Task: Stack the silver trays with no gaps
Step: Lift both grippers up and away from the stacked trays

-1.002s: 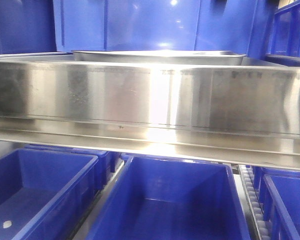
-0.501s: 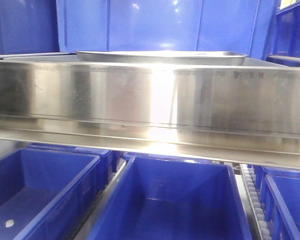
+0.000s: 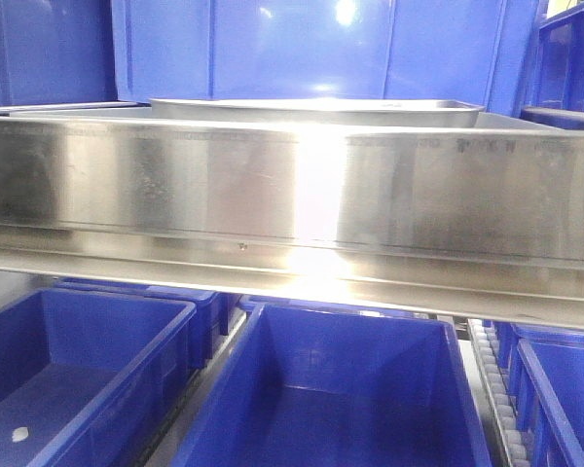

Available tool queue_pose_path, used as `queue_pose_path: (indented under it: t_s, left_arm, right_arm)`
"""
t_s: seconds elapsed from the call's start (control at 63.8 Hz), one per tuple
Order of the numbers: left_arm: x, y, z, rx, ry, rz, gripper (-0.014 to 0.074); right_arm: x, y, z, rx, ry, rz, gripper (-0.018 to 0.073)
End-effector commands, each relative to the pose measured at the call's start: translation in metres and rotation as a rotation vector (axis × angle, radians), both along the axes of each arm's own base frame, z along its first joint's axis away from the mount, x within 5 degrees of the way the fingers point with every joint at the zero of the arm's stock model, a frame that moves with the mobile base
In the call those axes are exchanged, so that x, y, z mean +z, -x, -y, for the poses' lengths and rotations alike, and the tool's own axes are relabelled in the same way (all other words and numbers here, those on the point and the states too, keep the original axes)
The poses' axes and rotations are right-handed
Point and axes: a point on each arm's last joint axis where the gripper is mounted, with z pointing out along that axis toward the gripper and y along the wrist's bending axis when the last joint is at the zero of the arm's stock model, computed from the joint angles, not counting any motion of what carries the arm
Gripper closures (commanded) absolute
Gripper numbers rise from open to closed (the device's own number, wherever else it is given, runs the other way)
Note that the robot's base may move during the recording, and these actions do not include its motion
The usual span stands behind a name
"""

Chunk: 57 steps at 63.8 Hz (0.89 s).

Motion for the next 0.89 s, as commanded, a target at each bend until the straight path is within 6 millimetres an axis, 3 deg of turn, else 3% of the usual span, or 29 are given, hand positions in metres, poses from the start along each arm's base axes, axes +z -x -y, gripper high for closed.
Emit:
queue_pose_path:
  t_s: [0.0, 0.689, 0.877]
  left_arm:
    - [0.0101, 0.0025, 0.0011, -0.03, 0.122, 0.099, 0.0638]
    - [0.0063, 0.0031, 0.0013, -0.027, 0.134, 0.067, 0.0645]
    - [0.0052, 0.0053, -0.0066, 0.026, 0.082, 0.195, 0.0645]
  right_arm:
    - [0.0083, 0.0016, 0.0008, 0.016, -0.071, 0.139, 0.0503]
    - [0.005, 0.001, -0.0003, 0.02, -0.079, 0.149, 0.0503]
    - [0.0049, 0.001, -0.0003, 0.02, -0.079, 0.149, 0.0503]
